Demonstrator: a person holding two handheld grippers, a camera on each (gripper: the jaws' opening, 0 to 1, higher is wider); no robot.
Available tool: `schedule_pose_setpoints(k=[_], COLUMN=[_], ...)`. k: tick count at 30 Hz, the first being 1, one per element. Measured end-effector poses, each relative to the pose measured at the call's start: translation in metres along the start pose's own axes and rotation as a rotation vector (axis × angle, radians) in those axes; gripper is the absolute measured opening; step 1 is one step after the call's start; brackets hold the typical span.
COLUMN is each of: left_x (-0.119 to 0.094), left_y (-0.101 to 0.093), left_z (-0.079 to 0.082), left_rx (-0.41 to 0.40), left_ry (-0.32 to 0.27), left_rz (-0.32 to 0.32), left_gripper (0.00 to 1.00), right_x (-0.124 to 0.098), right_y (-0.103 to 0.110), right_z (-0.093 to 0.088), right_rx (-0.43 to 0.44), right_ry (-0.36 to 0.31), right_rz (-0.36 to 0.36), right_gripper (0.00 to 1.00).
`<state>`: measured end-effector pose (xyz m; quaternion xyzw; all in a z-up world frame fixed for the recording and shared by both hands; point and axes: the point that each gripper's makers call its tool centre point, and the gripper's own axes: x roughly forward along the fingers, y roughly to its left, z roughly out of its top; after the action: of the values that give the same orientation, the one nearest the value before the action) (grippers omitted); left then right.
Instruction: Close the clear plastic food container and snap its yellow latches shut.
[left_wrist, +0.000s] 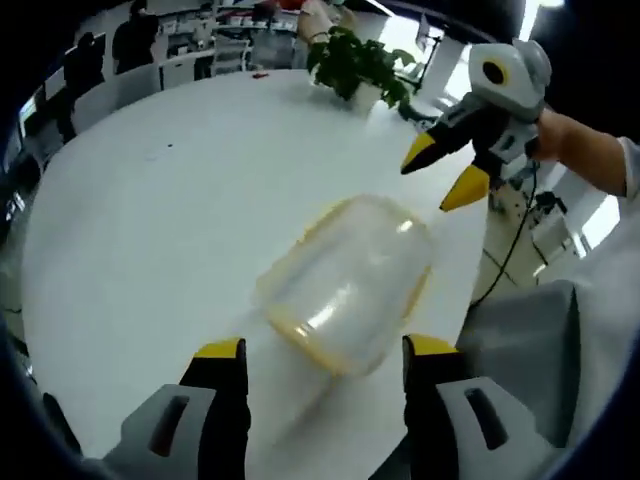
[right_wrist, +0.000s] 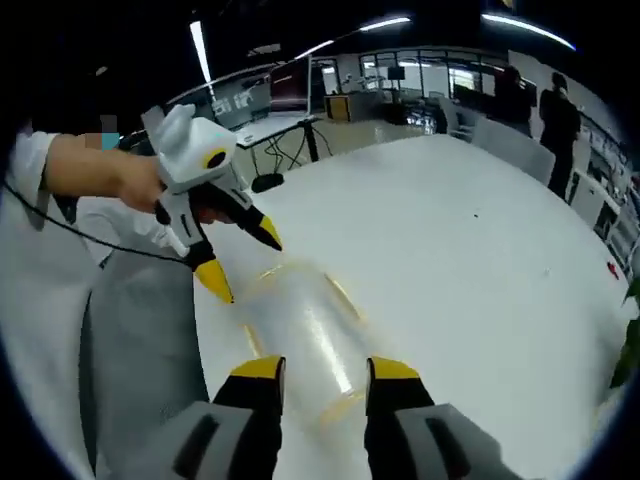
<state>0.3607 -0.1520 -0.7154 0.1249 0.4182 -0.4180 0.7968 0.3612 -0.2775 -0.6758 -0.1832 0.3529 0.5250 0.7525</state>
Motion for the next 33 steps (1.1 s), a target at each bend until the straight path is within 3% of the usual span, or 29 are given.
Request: schedule_pose_setpoints(k=[1, 4, 8, 9, 13, 16, 17, 21, 22, 24, 27, 29, 31, 32, 33], left_x=[-0.002, -0.009, -0.015, -0.017, -0.022, -0.028, -0.029, -0.021, -0.017, -0.012, -0.003, 0.0, 0.002, 0.003, 0.003], left_y=[0.001, 0.0, -0.007, -0.007, -0.01, -0.013, -0.014, -0.023, -0.029, -0.028, -0.031, -0.037, -0.05, -0.057, -0.056], left_z=[0.004, 0.021, 0.034, 0.041, 0.053, 0.064, 0.065, 0.071, 0.07, 0.071, 0.07, 0.072, 0.072, 0.07, 0.07], left_rx=[0.049, 0.27, 0.255, 0.306, 0.369, 0.476, 0.49, 0.41, 0.373, 0.392, 0.288, 0.291, 0.369, 0.354, 0.341], left_ry=[-0.02, -0.094, -0.148, -0.173, -0.218, -0.26, -0.266, -0.287, -0.279, -0.268, -0.236, -0.233, -0.247, -0.246, -0.24], left_rz=[0.01, 0.041, 0.029, 0.04, 0.058, 0.081, 0.074, 0.027, -0.007, 0.002, -0.018, -0.05, -0.113, -0.148, -0.145], left_gripper=[0.6, 0.53, 0.44, 0.4, 0.26, 0.01, 0.0, 0.0, 0.0, 0.0, 0.0, 0.0, 0.0, 0.0, 0.0], right_x=[0.0, -0.001, 0.0, 0.0, -0.001, -0.002, -0.002, 0.002, 0.003, 0.006, 0.01, 0.012, 0.014, 0.015, 0.015], right_y=[0.003, 0.009, 0.012, 0.012, 0.015, 0.017, 0.017, 0.017, 0.016, 0.017, 0.02, 0.022, 0.023, 0.022, 0.021], right_z=[0.007, 0.016, 0.023, 0.024, 0.031, 0.035, 0.035, 0.037, 0.036, 0.037, 0.038, 0.038, 0.039, 0.039, 0.039], right_rx=[-0.068, -0.12, -0.128, -0.131, -0.162, -0.186, -0.191, -0.199, -0.206, -0.215, -0.224, -0.23, -0.238, -0.243, -0.25], right_ry=[-0.024, -0.056, -0.076, -0.079, -0.099, -0.109, -0.11, -0.112, -0.107, -0.108, -0.102, -0.103, -0.1, -0.098, -0.098], right_rz=[0.006, 0.022, 0.034, 0.032, 0.039, 0.046, 0.049, 0.062, 0.06, 0.06, 0.072, 0.081, 0.084, 0.084, 0.083], right_gripper=[0.27, 0.15, 0.17, 0.17, 0.17, 0.16, 0.16, 0.14, 0.13, 0.13, 0.13, 0.14, 0.15, 0.15, 0.14])
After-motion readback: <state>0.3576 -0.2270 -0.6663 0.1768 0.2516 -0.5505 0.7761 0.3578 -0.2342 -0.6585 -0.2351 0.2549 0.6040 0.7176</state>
